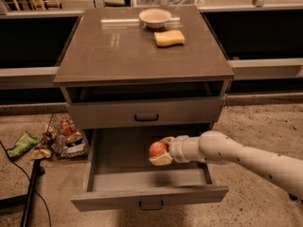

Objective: Place apple into middle drawer

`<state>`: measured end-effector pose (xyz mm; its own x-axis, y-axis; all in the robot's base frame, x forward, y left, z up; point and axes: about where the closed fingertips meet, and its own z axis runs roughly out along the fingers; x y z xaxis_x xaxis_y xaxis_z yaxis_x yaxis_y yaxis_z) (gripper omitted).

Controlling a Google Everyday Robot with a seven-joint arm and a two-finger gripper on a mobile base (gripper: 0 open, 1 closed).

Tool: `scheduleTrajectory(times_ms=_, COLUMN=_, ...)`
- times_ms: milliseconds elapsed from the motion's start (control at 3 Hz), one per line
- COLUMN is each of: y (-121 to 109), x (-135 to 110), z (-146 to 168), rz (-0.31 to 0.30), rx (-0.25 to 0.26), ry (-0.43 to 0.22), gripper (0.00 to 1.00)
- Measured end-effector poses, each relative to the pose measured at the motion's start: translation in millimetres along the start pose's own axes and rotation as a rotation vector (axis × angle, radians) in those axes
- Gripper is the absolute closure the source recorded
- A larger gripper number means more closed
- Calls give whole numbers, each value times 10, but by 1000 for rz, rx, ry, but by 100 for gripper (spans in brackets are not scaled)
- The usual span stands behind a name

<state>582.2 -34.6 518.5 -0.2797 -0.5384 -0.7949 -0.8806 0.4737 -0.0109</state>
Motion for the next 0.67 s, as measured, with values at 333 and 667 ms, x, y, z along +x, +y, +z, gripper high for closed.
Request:
scheduleTrajectory(times_ms=333, y=-117, x=311, z=306, rz=26, rx=9, ry=13, gripper=100)
scheduleTrajectory(times_ms=667, y=-225, x=559, z=543, rz=60, rx=0, ry=29, gripper=100)
